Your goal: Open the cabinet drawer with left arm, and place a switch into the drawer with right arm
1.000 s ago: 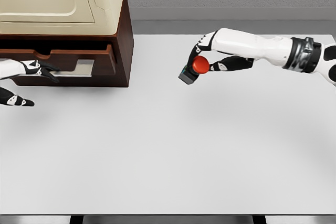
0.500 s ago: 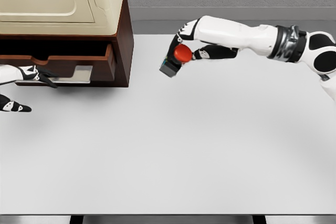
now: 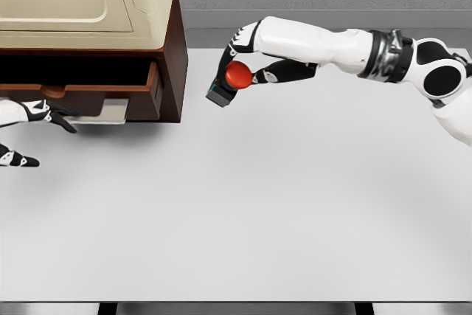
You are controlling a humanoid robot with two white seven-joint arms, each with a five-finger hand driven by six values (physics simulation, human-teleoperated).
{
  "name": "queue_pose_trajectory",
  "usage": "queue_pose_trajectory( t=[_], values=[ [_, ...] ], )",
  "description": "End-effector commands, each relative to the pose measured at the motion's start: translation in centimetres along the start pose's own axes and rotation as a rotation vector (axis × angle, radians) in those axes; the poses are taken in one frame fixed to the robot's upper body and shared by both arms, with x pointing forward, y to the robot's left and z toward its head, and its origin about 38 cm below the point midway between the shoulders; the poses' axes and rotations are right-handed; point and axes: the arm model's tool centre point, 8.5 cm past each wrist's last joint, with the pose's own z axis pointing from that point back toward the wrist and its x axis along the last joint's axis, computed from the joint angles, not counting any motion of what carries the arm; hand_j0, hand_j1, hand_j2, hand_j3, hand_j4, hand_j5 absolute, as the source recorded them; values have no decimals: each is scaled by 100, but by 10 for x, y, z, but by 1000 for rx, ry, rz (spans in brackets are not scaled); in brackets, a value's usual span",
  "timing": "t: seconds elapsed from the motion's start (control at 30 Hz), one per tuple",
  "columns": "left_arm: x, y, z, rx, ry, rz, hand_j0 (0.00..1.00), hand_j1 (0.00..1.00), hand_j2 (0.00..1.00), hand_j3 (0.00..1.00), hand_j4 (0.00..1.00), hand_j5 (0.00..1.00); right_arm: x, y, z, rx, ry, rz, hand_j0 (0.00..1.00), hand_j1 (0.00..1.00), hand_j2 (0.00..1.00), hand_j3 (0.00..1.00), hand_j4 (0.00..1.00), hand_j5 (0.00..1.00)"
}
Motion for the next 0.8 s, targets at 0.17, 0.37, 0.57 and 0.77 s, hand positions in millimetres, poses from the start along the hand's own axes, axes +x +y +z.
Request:
queue_pose_trajectory(
  t=[0.17, 0.37, 0.57, 0.77],
  values=[
    [5, -1, 5, -9, -1, 8, 77, 77, 77, 77, 77, 77, 4, -2, -12, -17, -31, -10, 53, 53, 53, 53, 53, 53],
    [11, -2, 6, -13, -14, 13, 77, 77, 77, 77, 77, 77, 1, -5, -20, -27, -36, -13, 53, 53, 53, 53, 53, 53],
    [11, -5, 8, -22, -8, 19, 77, 77, 77, 77, 77, 77, 6, -14, -29, -35, -59, 0, 53, 53, 53, 53, 53, 53],
    [13, -10, 8, -35, -11, 25, 77, 77, 77, 77, 77, 77, 8, -17, -46, -43, -86, -3, 53, 53, 53, 53, 53, 53]
  ],
)
